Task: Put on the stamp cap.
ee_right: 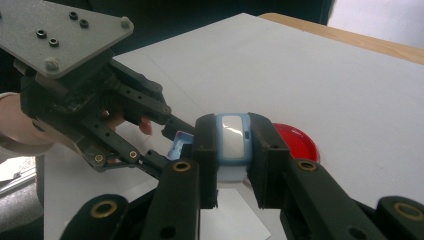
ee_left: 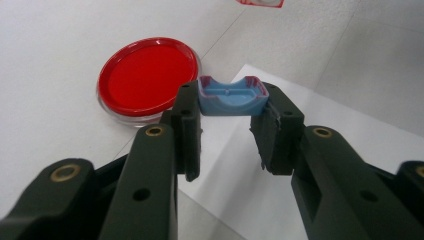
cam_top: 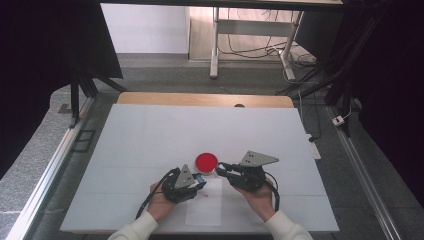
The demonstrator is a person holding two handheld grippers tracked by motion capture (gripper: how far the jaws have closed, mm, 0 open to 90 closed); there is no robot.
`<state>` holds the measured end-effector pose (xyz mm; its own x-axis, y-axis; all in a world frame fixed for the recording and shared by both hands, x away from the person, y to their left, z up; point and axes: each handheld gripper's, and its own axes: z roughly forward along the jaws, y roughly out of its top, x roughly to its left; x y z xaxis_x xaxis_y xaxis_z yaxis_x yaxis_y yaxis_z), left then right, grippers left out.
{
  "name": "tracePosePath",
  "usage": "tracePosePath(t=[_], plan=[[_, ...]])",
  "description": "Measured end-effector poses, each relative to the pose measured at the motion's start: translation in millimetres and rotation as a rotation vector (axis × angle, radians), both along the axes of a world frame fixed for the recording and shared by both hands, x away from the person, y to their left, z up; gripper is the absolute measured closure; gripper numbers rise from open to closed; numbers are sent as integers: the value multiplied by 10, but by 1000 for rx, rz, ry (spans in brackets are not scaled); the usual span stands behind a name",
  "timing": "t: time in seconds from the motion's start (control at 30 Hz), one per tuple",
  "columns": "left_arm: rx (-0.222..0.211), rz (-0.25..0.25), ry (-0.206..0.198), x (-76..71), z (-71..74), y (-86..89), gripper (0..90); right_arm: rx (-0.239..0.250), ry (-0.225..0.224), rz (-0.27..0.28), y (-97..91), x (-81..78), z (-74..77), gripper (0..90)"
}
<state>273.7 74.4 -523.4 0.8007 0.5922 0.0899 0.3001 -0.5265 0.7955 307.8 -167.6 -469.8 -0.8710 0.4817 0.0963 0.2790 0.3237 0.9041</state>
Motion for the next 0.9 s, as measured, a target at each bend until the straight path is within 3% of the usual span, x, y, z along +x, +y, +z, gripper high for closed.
tracePosePath(t=[0.47,0.9], plan=[[6,-18,3,64,-32,-190,652,-2,1,-2,3,-1,-7,746],[1,-7,-12,83,-34,-252,652,-17,10,-23,42,-13,-38,747]])
